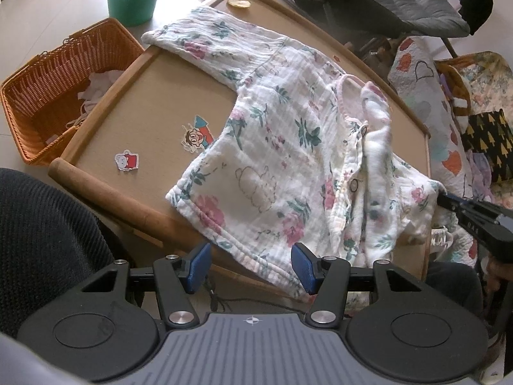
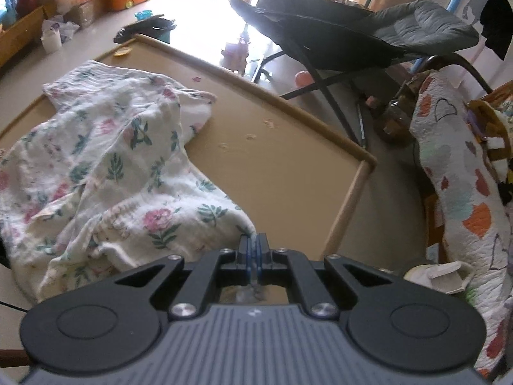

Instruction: Fold clothes

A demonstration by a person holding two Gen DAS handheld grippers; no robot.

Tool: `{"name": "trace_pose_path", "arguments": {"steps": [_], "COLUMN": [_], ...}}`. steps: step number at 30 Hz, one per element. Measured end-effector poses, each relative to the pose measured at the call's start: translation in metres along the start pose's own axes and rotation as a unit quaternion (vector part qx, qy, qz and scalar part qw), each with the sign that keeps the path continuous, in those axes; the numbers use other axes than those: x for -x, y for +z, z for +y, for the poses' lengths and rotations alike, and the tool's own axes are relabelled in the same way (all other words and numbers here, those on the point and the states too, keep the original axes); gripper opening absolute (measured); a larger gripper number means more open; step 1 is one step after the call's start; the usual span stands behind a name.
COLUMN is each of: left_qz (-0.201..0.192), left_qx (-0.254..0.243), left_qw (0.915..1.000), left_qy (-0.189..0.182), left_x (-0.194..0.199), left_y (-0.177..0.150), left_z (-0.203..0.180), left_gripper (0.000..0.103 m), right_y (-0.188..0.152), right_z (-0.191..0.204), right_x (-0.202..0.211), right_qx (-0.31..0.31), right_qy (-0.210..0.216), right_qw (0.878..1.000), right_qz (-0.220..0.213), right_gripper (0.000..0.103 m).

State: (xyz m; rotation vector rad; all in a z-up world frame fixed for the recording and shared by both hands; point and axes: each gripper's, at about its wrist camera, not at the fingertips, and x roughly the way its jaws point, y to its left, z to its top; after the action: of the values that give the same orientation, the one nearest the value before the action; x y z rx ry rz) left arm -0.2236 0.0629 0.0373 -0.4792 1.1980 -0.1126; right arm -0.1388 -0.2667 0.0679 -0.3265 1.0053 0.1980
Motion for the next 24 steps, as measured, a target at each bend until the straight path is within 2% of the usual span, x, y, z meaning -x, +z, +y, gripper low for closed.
{"name": "trace_pose_path", "arguments": {"steps": [12, 24], "left_qz": [0.008, 0.012], "left_qx": [0.001, -0.002], "left_qw": [1.0, 0.9999], "left_qy": [0.003, 0.002], "left_x": [-0.004, -0.009], "left_y": [0.001, 0.004], "left_z": [0.001, -0.002], "left_gripper": [0.057, 0.057], "right_y": [0.022, 0.018], "right_z": [-0.033, -0.051], "right_x": [-0.023, -0.047], "right_qx": [0.016, 0.019], "right_qy": [-0.052, -0.069], "right_qw": [0.998, 0.995], "right_qz": [0.017, 0.071], "right_gripper": [0.004, 0.004]}}
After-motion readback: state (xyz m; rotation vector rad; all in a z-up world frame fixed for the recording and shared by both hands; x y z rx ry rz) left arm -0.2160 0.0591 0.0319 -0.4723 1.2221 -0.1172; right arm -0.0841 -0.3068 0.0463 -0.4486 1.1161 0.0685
